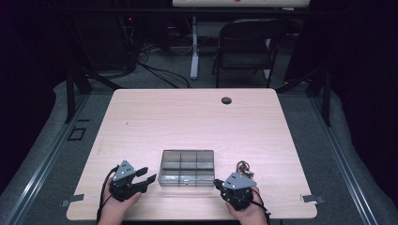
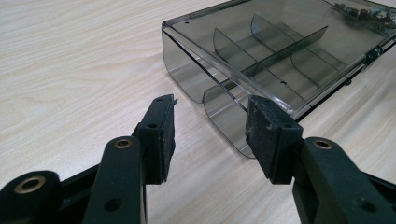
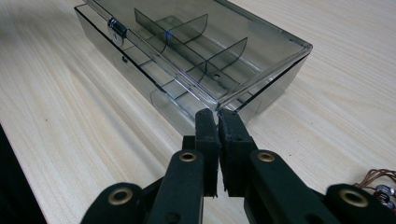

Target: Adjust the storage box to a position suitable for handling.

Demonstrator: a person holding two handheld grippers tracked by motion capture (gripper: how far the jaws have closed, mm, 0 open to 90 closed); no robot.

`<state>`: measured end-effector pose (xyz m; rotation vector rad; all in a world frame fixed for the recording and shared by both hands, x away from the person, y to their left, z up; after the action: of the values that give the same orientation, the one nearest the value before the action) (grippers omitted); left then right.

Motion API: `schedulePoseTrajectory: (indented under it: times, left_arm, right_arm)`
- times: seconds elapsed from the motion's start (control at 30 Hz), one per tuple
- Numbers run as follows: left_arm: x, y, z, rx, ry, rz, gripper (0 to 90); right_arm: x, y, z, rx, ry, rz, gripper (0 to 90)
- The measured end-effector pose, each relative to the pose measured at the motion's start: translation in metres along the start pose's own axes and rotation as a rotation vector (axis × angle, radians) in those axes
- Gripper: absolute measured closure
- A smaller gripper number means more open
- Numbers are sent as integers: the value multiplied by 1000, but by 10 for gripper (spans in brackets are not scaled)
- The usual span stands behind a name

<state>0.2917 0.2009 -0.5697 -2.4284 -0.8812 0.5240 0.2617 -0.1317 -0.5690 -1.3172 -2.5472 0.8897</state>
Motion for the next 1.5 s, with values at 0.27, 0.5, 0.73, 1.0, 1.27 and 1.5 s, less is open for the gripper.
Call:
schedulePoseTrajectory:
  times: [0.27,0.5,0.73,1.0,1.27,1.5]
  left_arm:
    - [-2,-1,1,1,16,-11,566]
    - [-9,0,-1,18,56,4,623]
    - [-17,1,-2,20,79,15,636]
    - [-29,1,-7,23,143,3,634]
    - [-31,2,-10,18,157,-15,625]
    - [-32,3,-12,6,152,-13,625]
  right_arm:
    - [-1,-2,-3,-25,13,2,872]
    - [-2,-3,-5,-36,19,3,870]
    - [-2,-3,-6,-44,23,8,869]
    - [-3,-2,-6,-39,26,13,856]
    - [0,7,-8,-38,49,28,799]
    - [1,14,-7,-24,50,45,772]
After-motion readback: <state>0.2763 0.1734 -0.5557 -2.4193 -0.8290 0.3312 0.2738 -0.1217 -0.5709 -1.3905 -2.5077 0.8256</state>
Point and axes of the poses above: each handheld gripper's, and its own axes: y roughly forward along the jaws, z roughly out of its underside, x roughly to its left, the point moved 3 cm from there along y, roughly forward along the jaws, and after that the axes turned 8 degrees about z, right-handed, at the moved point
